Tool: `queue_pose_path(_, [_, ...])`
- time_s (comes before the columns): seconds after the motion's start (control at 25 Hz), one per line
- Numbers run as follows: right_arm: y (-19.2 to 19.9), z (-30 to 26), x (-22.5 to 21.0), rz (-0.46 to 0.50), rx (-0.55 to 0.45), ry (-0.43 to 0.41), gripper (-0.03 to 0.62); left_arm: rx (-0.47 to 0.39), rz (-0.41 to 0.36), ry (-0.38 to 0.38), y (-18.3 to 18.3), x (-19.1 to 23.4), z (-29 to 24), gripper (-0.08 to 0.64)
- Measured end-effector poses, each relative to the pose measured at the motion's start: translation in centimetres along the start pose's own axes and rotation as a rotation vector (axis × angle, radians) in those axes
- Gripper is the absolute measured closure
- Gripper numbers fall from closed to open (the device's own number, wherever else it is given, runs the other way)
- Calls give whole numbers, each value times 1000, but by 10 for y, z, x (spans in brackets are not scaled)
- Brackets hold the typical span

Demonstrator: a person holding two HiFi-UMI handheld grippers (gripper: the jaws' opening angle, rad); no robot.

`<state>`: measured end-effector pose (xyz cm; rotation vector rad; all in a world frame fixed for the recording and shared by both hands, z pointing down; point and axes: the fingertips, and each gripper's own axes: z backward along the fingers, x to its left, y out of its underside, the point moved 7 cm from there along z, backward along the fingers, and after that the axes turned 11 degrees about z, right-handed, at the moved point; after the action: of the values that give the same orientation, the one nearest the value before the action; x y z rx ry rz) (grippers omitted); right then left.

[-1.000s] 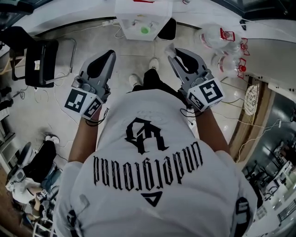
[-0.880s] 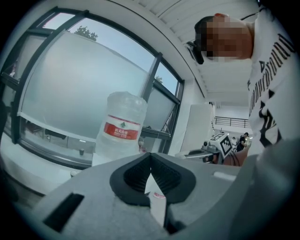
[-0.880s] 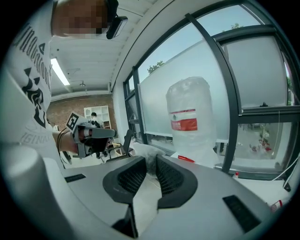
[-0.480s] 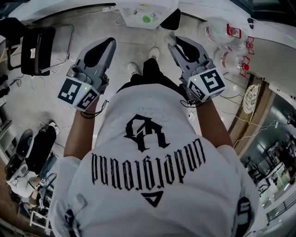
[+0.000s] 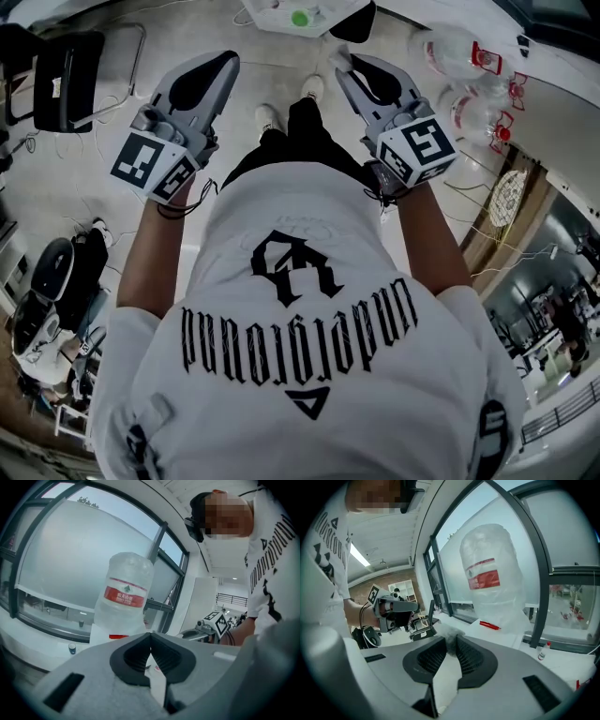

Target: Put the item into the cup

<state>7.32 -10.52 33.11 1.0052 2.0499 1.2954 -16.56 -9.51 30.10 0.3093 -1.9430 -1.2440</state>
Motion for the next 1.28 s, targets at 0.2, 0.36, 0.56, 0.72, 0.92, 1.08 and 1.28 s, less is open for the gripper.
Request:
queue_pose_path(0.2, [12,-18,-12,-20,23,-23,523,23,2,3,7,10,-15,545])
queue_pose_path(0.36, [28,-38,-14,-50,52,-56,523,42,15,-11,19,24,-20,545])
queue_pose_path(0.56, [47,-52,-27,-64,82,-66,523,52,29,-14,32,33,-37,545])
queue_pose_path(0.72, [64,-71,-31,-74,110,-76,523,60,41,-23,46,46,-43,545])
queue_pose_path(0.92, [88,-92,-41,-91,134,-70,523,78,24,-37,65,65,-55,545])
queue_pose_path(1.08, [111,-109,-51,-98,171,-54,523,114,19,-41,84,79,-70,545])
queue_pose_path(1.28, [133,-131,-56,-91,191,-54,523,147,38,-37,105,98,-81,545])
